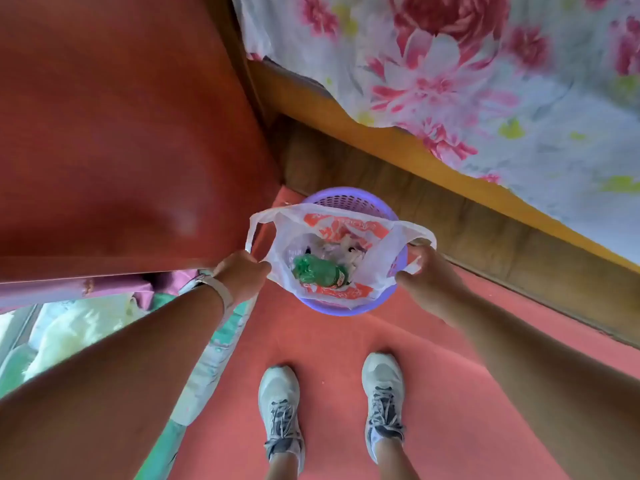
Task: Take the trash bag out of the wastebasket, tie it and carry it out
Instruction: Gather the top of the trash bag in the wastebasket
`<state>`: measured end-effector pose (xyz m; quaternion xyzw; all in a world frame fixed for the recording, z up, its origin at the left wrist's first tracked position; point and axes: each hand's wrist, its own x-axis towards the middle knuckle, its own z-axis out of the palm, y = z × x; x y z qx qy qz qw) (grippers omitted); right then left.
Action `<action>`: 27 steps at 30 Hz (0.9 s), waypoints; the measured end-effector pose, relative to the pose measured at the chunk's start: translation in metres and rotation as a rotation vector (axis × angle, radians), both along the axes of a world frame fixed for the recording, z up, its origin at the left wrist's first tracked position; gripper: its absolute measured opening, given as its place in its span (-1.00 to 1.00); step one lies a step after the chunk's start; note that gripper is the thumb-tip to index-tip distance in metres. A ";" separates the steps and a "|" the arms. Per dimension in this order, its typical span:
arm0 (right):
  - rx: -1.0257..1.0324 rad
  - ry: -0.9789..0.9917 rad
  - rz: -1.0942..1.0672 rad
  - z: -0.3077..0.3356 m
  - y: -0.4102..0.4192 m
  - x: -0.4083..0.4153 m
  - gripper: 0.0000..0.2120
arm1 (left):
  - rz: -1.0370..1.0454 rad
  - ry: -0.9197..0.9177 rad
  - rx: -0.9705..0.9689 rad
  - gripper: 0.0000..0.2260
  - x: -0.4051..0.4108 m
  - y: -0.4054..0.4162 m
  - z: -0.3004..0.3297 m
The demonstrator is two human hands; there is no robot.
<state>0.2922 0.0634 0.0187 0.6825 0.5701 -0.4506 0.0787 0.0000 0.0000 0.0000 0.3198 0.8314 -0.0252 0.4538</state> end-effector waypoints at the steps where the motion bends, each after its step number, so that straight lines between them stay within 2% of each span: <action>1: -0.022 -0.018 -0.031 -0.011 0.000 -0.001 -0.55 | 0.031 0.018 -0.044 -0.69 -0.002 0.000 -0.009; 4: -0.082 -0.092 -0.124 -0.043 -0.002 -0.002 -0.53 | 0.183 0.003 -0.114 -0.67 -0.005 -0.006 -0.035; 7: -0.136 -0.112 -0.208 -0.062 -0.004 -0.002 -0.39 | 0.305 -0.093 -0.054 -0.65 -0.002 -0.008 -0.052; 8: -0.106 -0.104 -0.227 -0.066 -0.003 -0.002 -0.43 | 0.345 -0.116 -0.008 -0.63 -0.002 -0.008 -0.054; 10: -0.002 -0.066 -0.259 -0.068 -0.002 -0.002 -0.64 | 0.446 -0.131 0.069 -0.64 -0.002 -0.004 -0.055; 12: 0.083 0.001 -0.335 -0.065 0.002 -0.005 -0.86 | 0.525 -0.102 0.142 -0.77 0.000 0.001 -0.049; 14: 0.106 0.095 -0.452 -0.057 0.007 -0.010 -0.82 | 0.501 -0.036 0.210 -0.85 0.005 0.008 -0.039; 16: 0.089 0.168 -0.542 -0.049 0.014 -0.017 -0.77 | 0.443 -0.008 0.294 -0.77 0.010 0.014 -0.030; 18: 0.043 0.241 -0.619 -0.038 0.019 -0.027 -0.74 | 0.383 -0.036 0.357 -0.68 0.017 0.020 -0.016; 21: -0.056 0.381 -0.770 -0.025 0.026 -0.043 -0.77 | 0.370 -0.104 0.411 -0.75 0.026 0.032 -0.002; 22: -0.038 0.373 -0.749 -0.025 0.027 -0.046 -0.82 | 0.362 -0.118 0.420 -0.78 0.029 0.035 0.004; 24: 0.079 0.218 -0.626 -0.025 0.024 -0.049 -0.86 | 0.344 -0.141 0.429 -0.83 0.035 0.038 0.011; 27: 0.168 0.000 -0.512 -0.038 0.018 -0.038 -0.59 | 0.325 -0.170 0.433 -0.83 0.041 0.038 0.013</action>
